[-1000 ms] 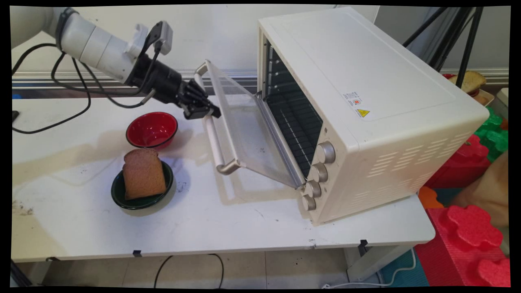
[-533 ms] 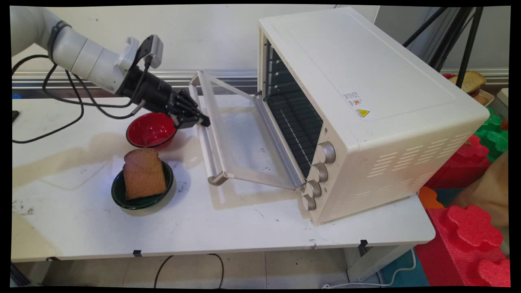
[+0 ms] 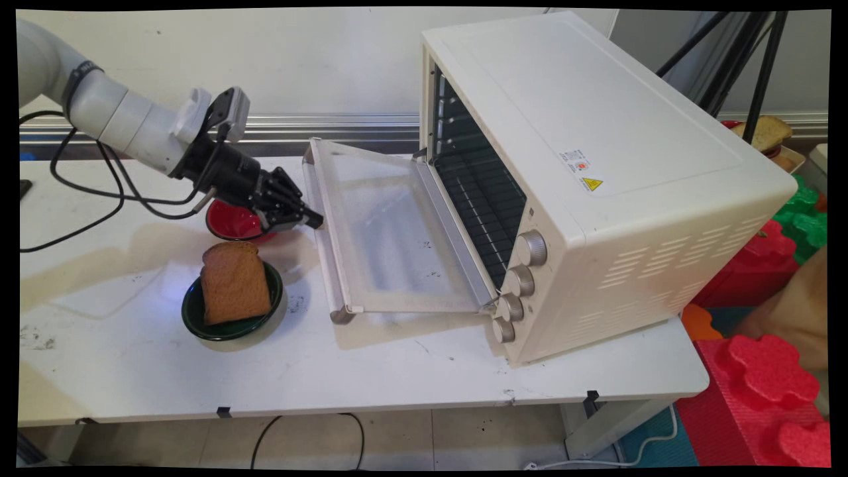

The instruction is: Open the oven

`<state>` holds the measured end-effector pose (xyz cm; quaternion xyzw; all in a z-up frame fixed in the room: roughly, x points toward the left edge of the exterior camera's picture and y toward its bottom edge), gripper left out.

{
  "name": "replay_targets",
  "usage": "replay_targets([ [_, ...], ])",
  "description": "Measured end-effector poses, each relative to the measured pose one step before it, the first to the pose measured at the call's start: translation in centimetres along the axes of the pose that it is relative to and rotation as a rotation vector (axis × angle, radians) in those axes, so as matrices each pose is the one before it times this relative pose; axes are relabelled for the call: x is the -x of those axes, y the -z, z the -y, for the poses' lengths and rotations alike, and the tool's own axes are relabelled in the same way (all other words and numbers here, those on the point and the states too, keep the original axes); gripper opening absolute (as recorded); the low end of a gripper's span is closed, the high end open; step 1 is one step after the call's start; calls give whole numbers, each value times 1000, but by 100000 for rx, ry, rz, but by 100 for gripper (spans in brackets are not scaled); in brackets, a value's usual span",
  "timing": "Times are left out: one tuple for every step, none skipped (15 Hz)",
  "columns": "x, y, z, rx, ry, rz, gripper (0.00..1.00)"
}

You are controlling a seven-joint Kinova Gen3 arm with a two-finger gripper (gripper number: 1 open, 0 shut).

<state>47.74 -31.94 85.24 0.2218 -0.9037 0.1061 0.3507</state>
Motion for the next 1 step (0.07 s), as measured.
replay_targets([
  [330,31,-54,-7,-386,494,0],
])
